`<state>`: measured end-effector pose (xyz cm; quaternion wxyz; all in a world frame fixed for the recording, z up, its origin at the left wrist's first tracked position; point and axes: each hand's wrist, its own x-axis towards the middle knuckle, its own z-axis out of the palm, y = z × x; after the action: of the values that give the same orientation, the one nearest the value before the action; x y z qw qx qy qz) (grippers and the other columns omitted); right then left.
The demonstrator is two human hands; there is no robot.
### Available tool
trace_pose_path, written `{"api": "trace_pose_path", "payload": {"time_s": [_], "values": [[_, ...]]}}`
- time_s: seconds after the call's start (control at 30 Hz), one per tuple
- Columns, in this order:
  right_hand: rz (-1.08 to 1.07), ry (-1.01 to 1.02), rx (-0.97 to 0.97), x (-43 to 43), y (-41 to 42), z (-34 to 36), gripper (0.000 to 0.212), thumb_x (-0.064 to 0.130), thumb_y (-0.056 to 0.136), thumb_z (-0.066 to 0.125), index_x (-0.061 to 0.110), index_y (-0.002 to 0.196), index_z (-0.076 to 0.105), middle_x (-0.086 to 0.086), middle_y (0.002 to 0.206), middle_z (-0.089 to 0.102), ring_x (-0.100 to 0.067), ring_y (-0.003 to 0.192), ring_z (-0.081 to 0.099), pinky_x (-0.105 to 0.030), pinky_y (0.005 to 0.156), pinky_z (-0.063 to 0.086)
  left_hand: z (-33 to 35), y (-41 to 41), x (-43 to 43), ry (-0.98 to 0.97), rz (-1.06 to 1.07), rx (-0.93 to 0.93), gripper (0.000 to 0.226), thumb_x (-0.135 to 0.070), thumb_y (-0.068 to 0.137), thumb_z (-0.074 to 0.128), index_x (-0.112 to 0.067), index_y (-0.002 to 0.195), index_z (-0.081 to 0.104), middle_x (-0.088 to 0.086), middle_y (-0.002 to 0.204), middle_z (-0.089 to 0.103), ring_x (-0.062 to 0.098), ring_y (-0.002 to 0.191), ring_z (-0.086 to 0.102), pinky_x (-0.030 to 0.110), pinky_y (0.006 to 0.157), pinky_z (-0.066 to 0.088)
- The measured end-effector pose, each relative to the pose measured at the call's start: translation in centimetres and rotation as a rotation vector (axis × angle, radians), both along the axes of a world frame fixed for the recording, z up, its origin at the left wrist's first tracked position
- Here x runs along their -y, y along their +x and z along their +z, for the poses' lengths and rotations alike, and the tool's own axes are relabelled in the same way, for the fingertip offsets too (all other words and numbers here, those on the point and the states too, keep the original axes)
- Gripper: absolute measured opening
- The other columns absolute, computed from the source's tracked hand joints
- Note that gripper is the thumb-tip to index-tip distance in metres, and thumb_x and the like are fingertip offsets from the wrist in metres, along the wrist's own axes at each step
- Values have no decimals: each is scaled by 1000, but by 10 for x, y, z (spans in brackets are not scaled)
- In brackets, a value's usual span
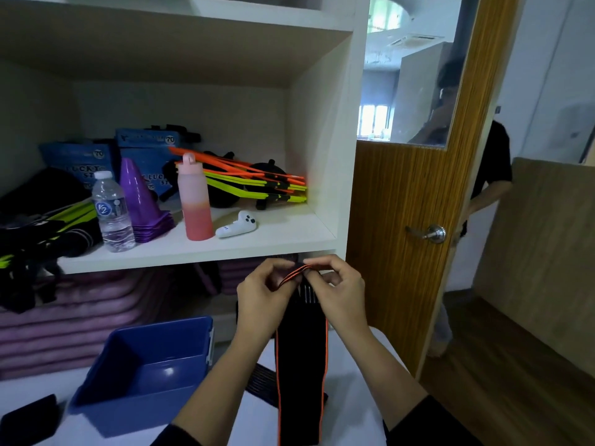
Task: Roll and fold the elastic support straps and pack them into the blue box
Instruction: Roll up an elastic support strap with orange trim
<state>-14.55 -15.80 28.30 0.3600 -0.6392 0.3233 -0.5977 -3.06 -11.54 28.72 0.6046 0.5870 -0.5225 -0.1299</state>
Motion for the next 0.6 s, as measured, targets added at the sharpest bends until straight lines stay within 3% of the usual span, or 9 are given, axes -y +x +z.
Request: {"api": "trace_pose_path", "payload": {"time_s": [0.17,0.3,0.47,0.6], "values": [[299,187,-118,0,-1,-15,32,1,81,68,15,109,64,0,105,68,-4,96,64,-14,82,50,-13,12,-11,-41,116,-34,18,-6,77,67,-23,79,67,-9,74,70,3,71,62,11,66,46],[316,238,-174,-4,2,-35,14,5,85,65,10,98,66,0,94,71,-3,86,67,-17,80,53,-19,18,-13,-14,155,-106,19,-7,76,68,-25,81,64,-7,74,65,2,70,58,11,67,44],[300,249,-76,-12,14,-36,11,8,88,63,12,96,69,-5,95,73,-14,90,69,-23,78,55,-35,34,-26,175,-21,-209,27,-35,75,74,-29,100,64,-6,93,70,8,88,66,25,80,52],[293,261,-58,-16,22,-38,10,12,89,62,16,94,70,-6,97,73,-18,95,69,-34,88,55,-56,43,-53,245,-207,-293,14,-22,88,60,-18,99,68,4,95,73,19,91,69,36,84,56]]}}
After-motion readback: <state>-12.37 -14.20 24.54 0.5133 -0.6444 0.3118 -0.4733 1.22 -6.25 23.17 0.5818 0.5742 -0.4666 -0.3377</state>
